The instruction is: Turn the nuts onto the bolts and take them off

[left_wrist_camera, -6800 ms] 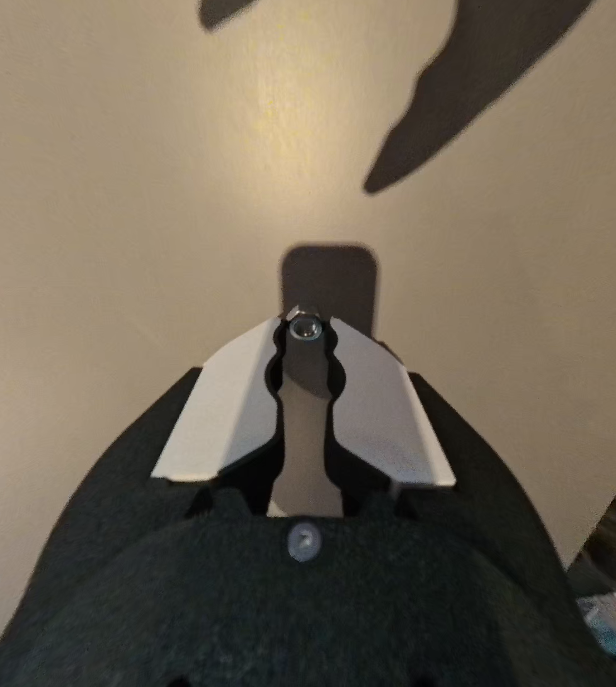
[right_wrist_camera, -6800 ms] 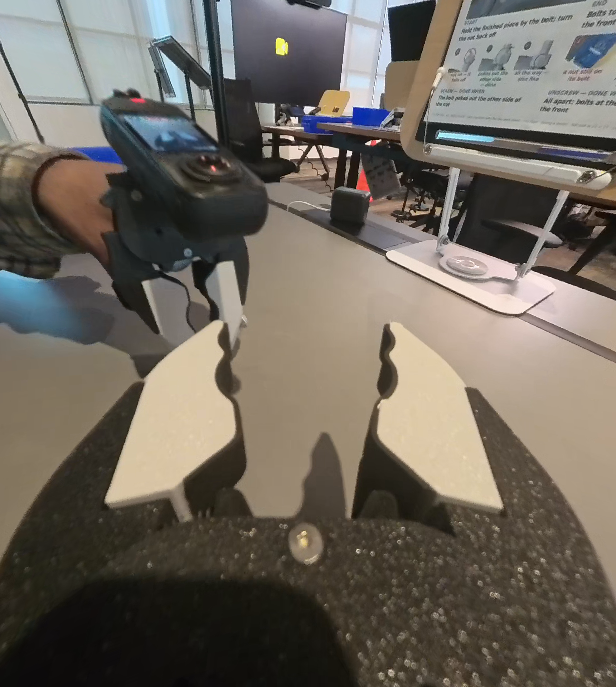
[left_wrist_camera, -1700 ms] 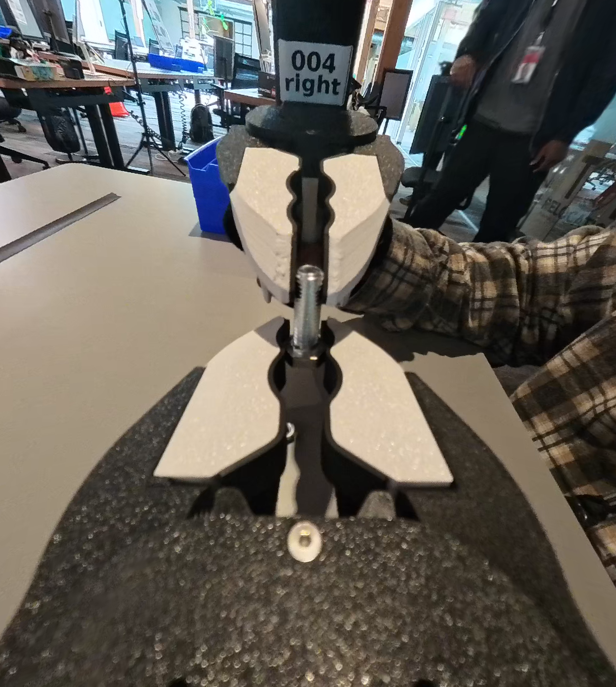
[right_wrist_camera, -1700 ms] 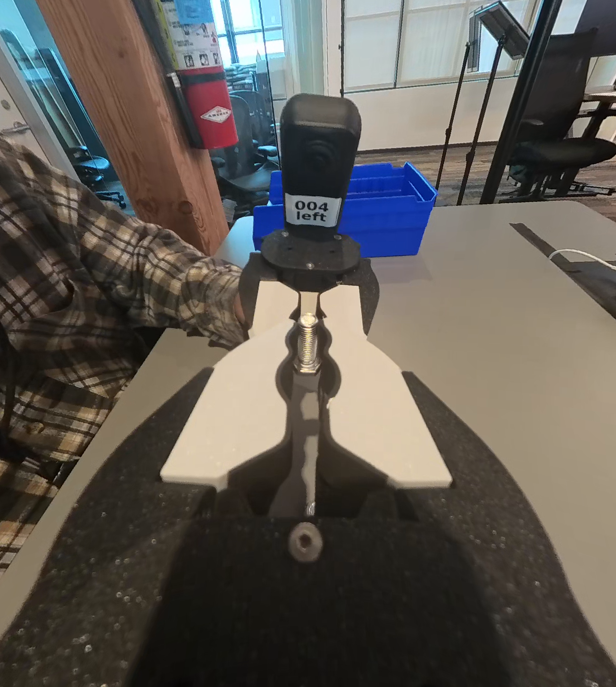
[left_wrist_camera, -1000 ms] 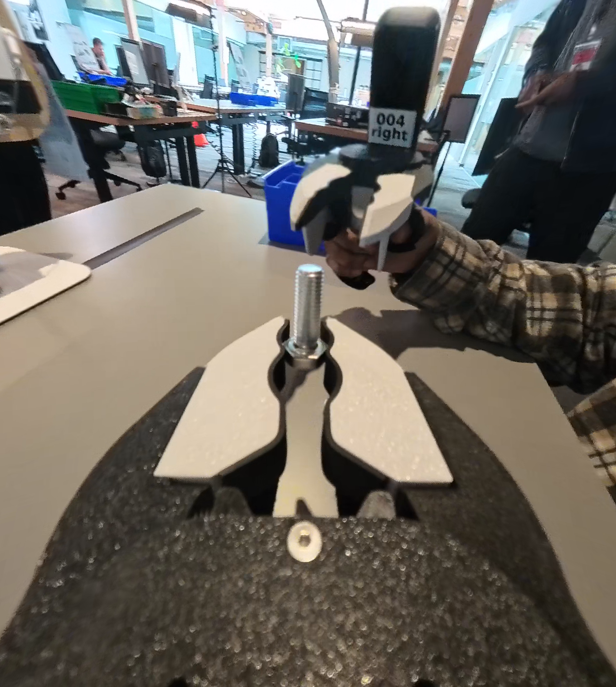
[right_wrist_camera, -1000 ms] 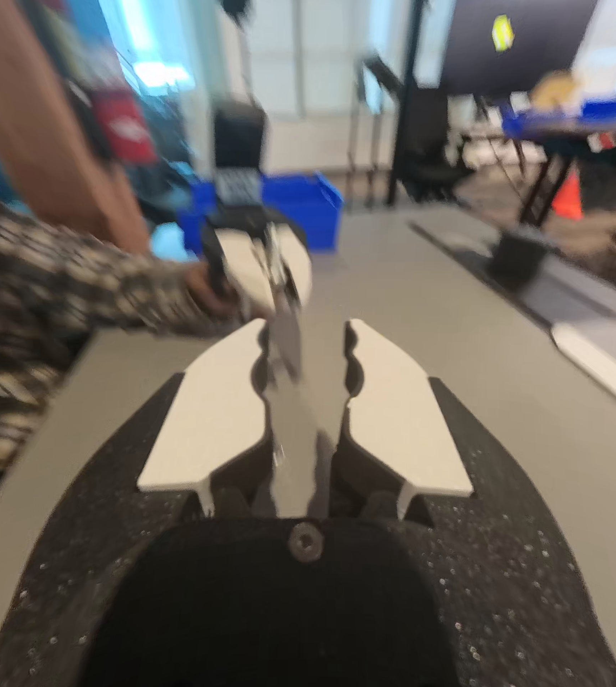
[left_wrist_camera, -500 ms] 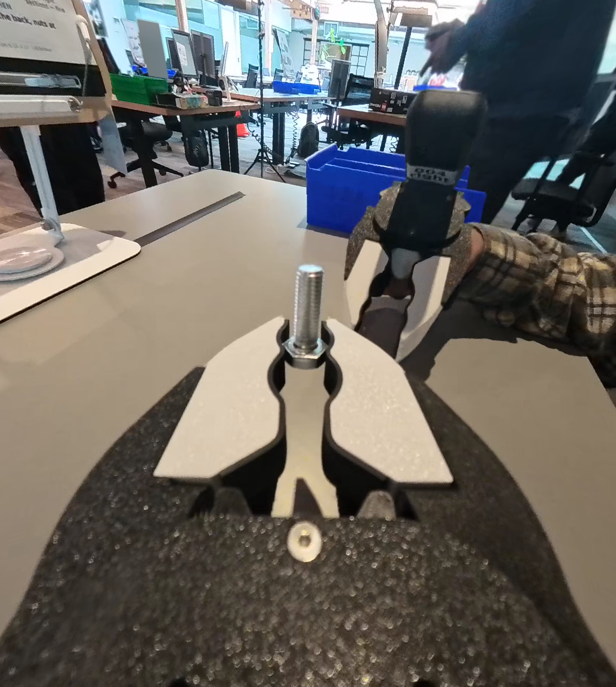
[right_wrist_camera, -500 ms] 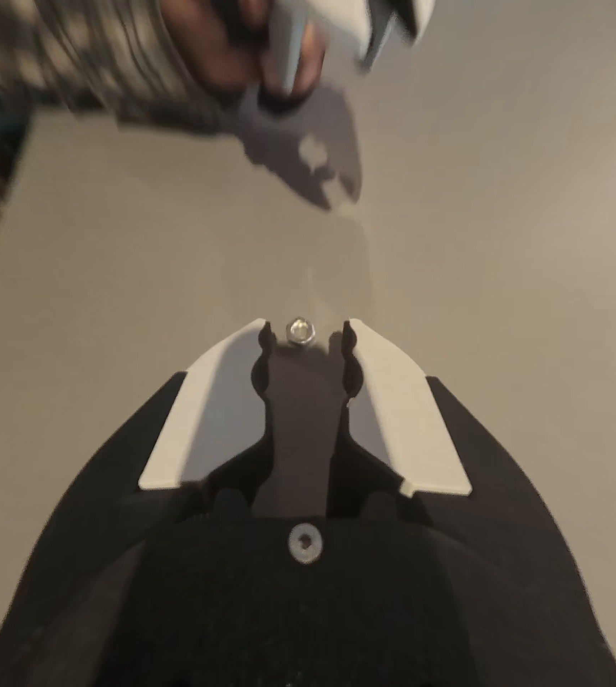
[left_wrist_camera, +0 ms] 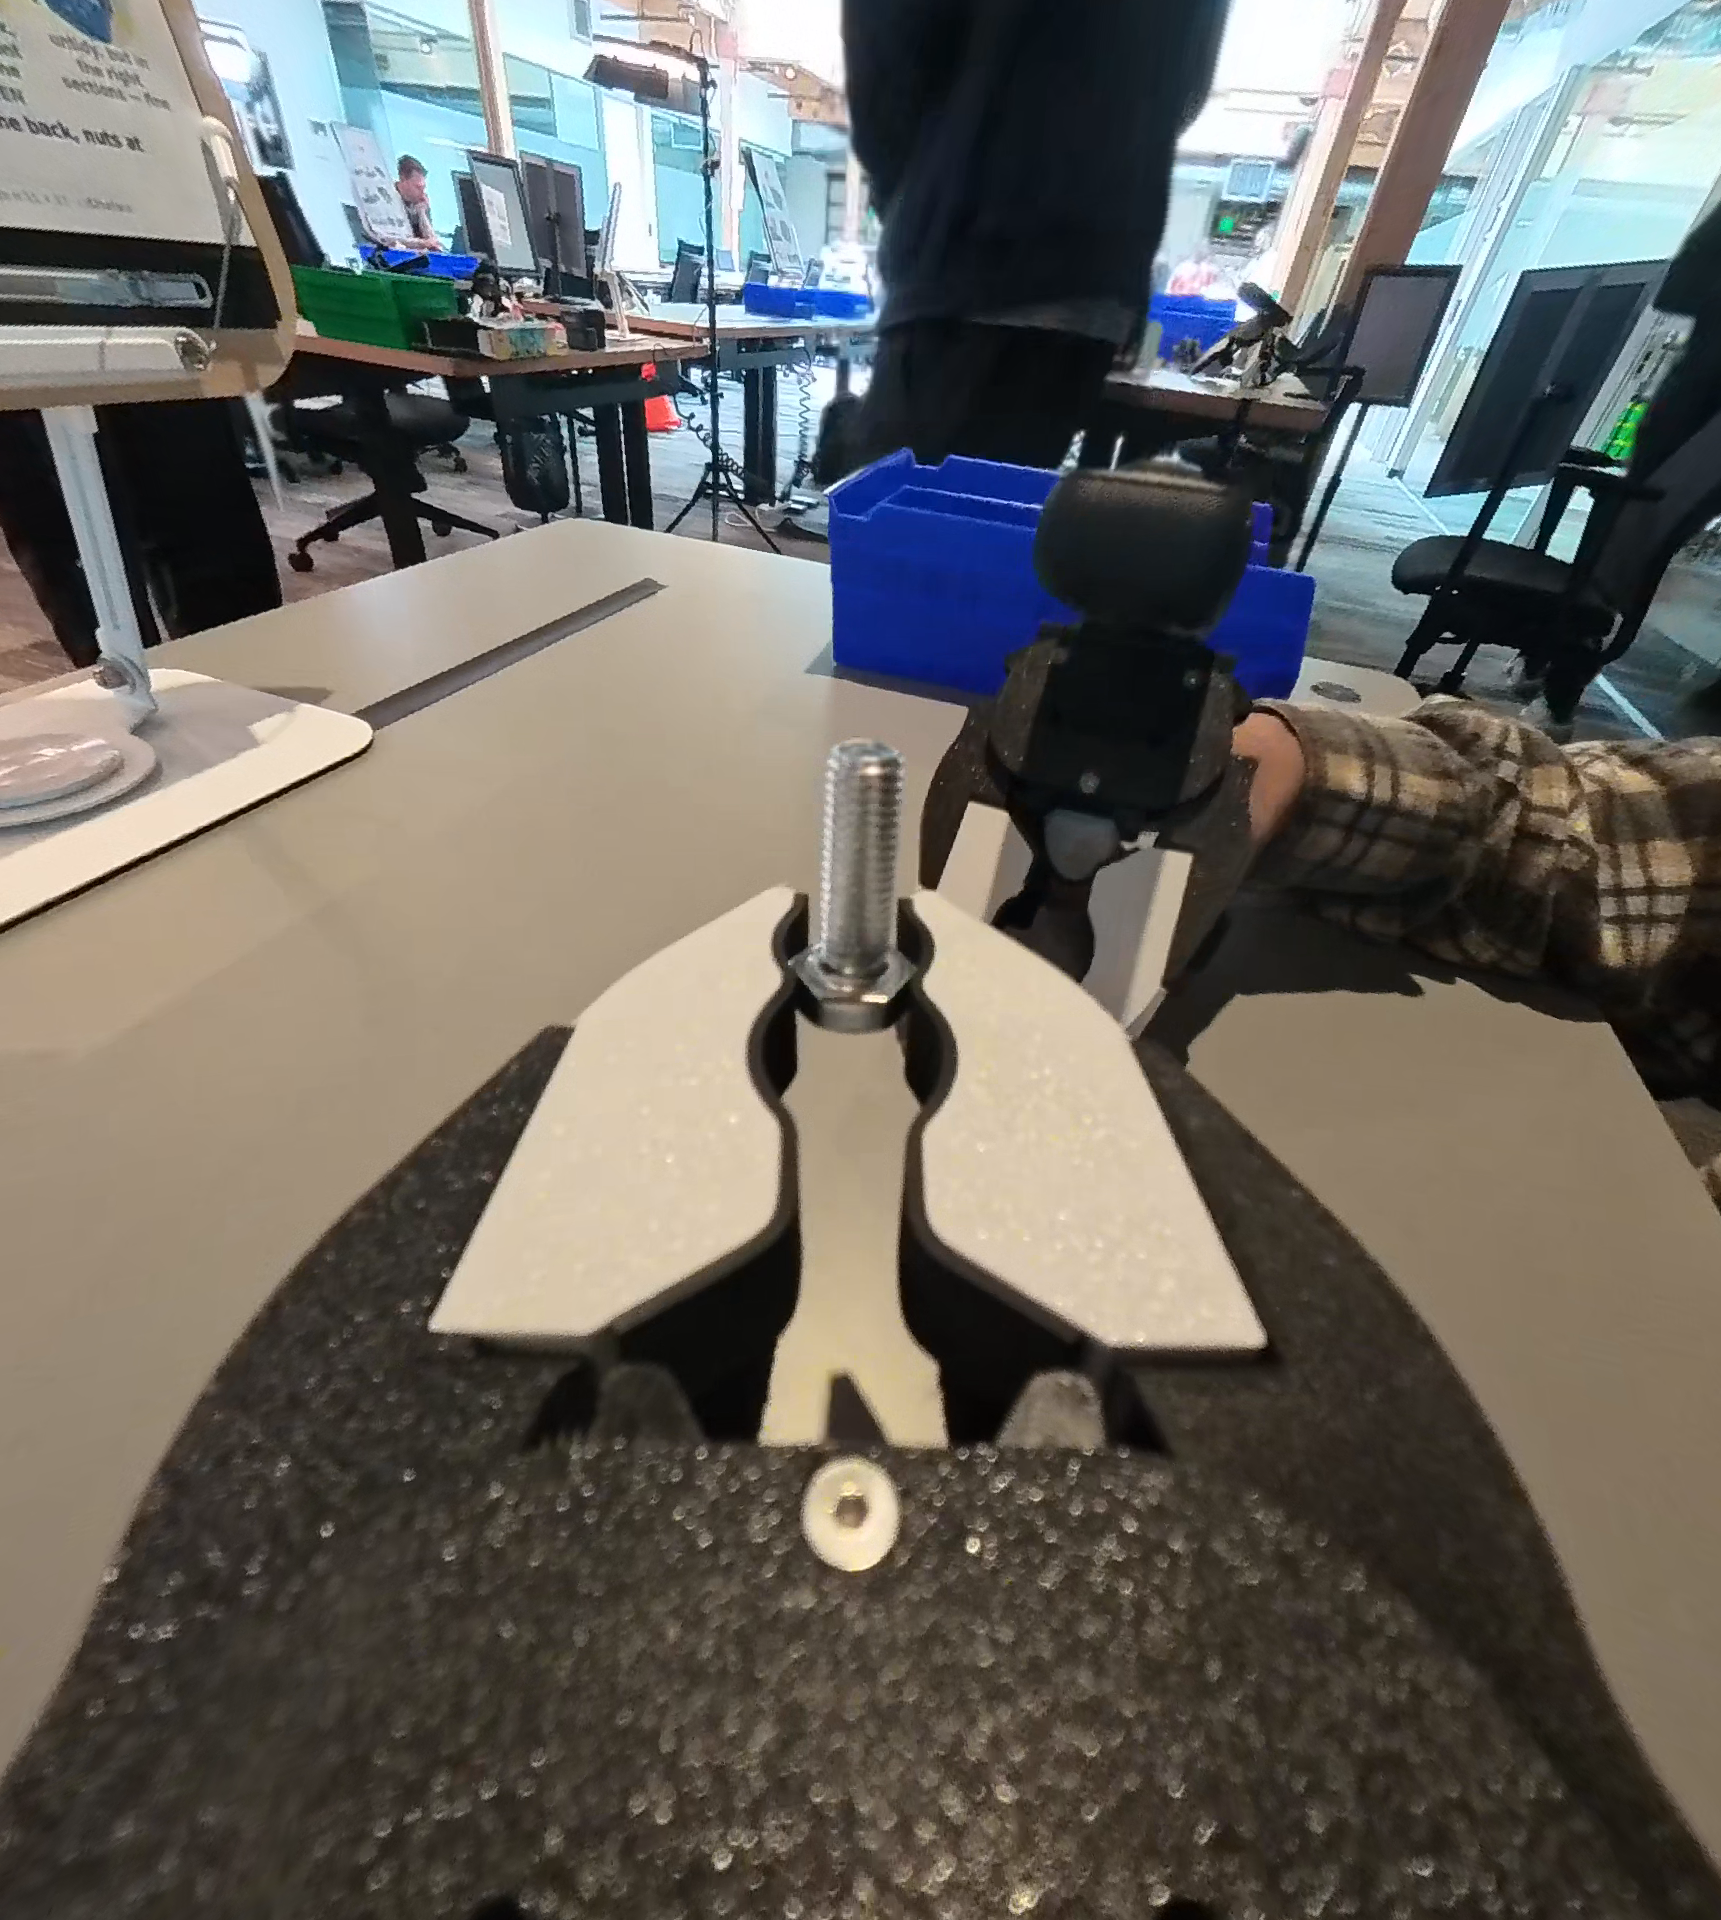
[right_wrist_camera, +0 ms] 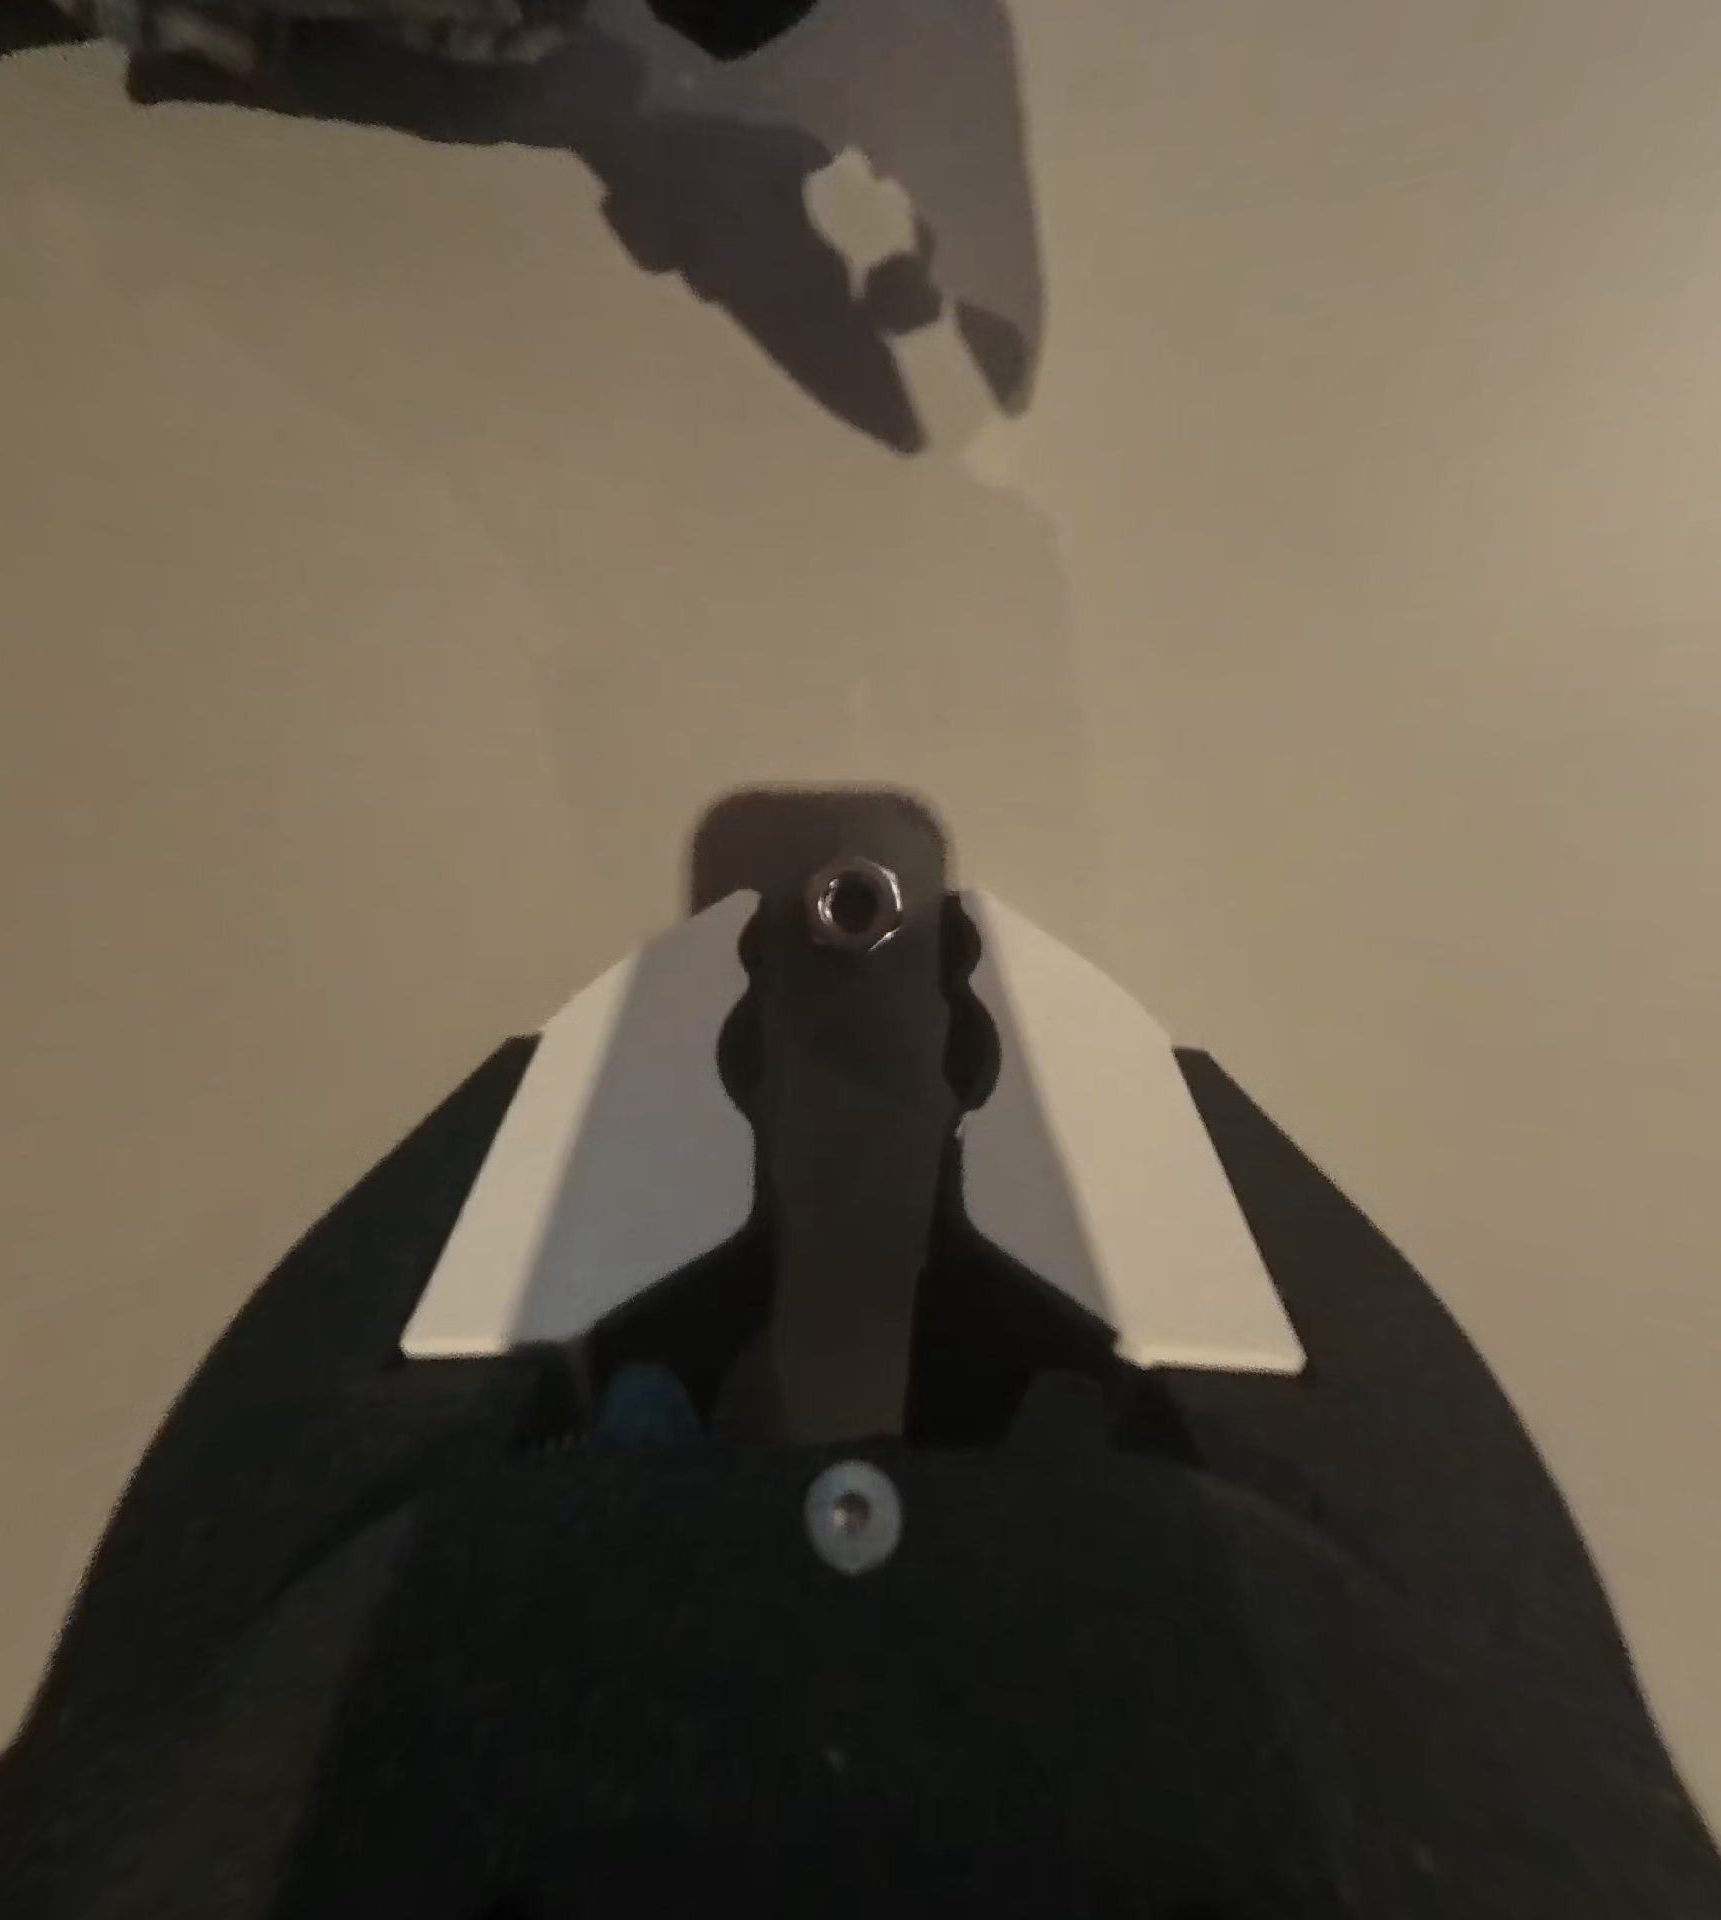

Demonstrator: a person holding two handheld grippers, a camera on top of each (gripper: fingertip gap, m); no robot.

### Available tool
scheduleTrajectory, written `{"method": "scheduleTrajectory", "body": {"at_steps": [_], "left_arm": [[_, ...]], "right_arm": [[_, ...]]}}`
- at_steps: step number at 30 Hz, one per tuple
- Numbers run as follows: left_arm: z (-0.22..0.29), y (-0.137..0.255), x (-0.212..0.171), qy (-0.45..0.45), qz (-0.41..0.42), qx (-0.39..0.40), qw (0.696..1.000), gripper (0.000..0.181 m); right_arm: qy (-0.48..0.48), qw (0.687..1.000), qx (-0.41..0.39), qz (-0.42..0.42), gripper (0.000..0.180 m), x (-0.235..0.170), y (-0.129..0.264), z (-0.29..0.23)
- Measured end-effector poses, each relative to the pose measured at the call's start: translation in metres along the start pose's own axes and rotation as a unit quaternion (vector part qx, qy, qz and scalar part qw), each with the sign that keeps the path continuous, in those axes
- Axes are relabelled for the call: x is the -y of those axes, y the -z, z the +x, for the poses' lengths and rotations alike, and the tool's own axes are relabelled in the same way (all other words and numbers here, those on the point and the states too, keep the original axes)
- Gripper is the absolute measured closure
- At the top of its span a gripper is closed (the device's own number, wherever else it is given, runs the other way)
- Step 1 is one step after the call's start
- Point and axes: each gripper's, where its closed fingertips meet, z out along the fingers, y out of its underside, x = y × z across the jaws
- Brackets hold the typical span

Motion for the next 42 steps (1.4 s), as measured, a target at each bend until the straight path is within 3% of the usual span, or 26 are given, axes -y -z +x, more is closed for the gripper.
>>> {"method": "scheduleTrajectory", "body": {"at_steps": [7, 21, 28, 34, 39, 42], "left_arm": [[0.002, -0.001, 0.000, -0.004, 0.002, -0.006, 1.000, 0.165], [0.004, -0.003, -0.002, -0.009, 0.004, -0.006, 1.000, 0.165], [0.004, -0.005, -0.005, -0.018, -0.004, -0.004, 1.000, 0.165], [0.005, -0.007, -0.009, -0.013, -0.009, -0.005, 1.000, 0.165], [0.013, -0.012, -0.012, -0.026, -0.022, -0.012, 0.999, 0.165], [0.018, -0.016, -0.014, -0.036, -0.031, -0.015, 0.999, 0.165]], "right_arm": [[0.003, 1.000, -0.004, 0.000, 0.162, 0.000, -0.002, 0.000], [-0.001, 1.000, -0.001, 0.008, 0.163, 0.002, -0.005, 0.001], [-0.016, 0.998, -0.005, 0.056, 0.163, 0.016, 0.009, 0.006], [-0.006, 0.994, -0.038, 0.099, 0.163, 0.045, 0.049, 0.010], [0.040, 0.992, -0.044, 0.114, 0.163, 0.099, 0.093, 0.003], [0.072, 0.992, -0.032, 0.098, 0.163, 0.127, 0.100, -0.003]]}}
